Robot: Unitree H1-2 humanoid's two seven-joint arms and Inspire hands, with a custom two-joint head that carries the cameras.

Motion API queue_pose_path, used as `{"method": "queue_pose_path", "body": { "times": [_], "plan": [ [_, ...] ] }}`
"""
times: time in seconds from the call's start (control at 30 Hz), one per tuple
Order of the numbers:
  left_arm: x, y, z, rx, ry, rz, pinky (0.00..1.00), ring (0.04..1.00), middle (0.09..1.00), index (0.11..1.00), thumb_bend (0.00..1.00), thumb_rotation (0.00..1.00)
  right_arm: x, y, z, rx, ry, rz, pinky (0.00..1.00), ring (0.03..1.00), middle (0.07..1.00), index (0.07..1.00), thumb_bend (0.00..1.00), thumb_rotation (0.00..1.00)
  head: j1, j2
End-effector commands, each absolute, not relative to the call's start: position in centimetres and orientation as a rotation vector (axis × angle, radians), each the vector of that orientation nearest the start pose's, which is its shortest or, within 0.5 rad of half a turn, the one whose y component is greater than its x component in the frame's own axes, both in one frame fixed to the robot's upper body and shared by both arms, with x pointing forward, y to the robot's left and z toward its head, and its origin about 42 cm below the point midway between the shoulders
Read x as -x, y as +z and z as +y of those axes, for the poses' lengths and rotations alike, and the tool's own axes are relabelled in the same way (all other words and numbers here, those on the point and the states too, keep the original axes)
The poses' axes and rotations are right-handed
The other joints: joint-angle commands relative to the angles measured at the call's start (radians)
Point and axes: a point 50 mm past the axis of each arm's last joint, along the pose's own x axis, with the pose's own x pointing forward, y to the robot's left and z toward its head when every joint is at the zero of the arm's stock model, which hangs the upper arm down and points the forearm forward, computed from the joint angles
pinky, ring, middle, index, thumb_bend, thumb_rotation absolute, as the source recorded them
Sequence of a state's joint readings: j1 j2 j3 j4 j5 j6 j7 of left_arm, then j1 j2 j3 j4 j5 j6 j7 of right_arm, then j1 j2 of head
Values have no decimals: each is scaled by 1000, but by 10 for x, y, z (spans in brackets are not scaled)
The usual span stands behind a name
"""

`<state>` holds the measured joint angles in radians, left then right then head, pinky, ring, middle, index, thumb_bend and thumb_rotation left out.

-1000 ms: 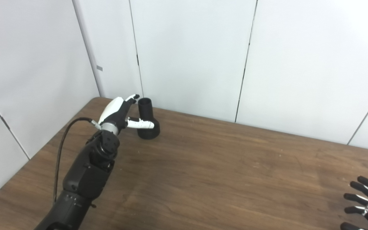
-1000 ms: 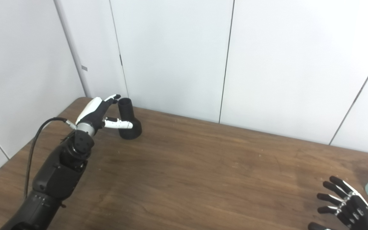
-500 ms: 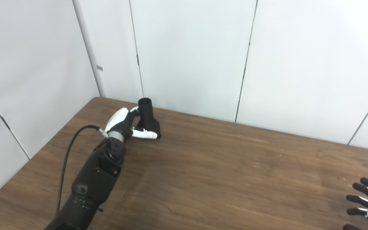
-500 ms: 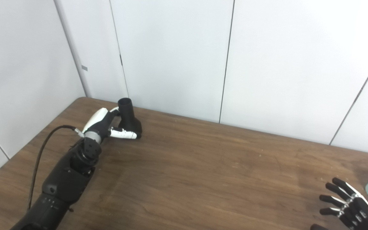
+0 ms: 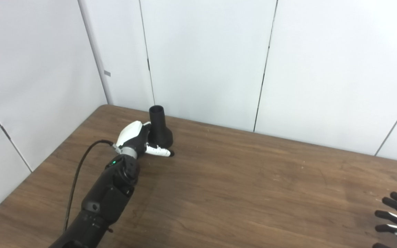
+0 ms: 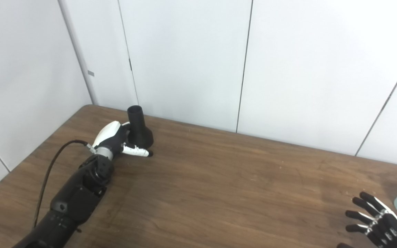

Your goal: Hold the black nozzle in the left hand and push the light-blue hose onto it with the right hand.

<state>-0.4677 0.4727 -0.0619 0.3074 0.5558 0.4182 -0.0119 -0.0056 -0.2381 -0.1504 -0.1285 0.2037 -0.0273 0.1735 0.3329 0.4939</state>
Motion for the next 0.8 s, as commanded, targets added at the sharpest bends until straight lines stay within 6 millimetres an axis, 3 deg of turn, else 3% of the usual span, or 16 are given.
{"method": "queue_pose_path", "body": {
  "times": [0.0,0.27,0.47,0.77],
  "plan": [
    [-435,227,377,-1036,312,136,930,942,873,802,978,290,-284,172,-318,84,70,-256,557,699,803,820,805,161,1,0],
    [-436,225,378,-1027,336,126,931,927,857,787,967,271,-283,174,-318,88,67,-252,556,698,802,820,807,161,2,9],
    [-437,223,381,-1007,380,85,915,829,712,727,913,172,-282,174,-318,91,62,-247,556,700,806,822,803,159,1,15],
    [-437,218,378,-957,384,26,919,749,598,638,811,110,-282,177,-317,89,64,-246,549,693,801,817,813,169,-7,24]
  ]
}}
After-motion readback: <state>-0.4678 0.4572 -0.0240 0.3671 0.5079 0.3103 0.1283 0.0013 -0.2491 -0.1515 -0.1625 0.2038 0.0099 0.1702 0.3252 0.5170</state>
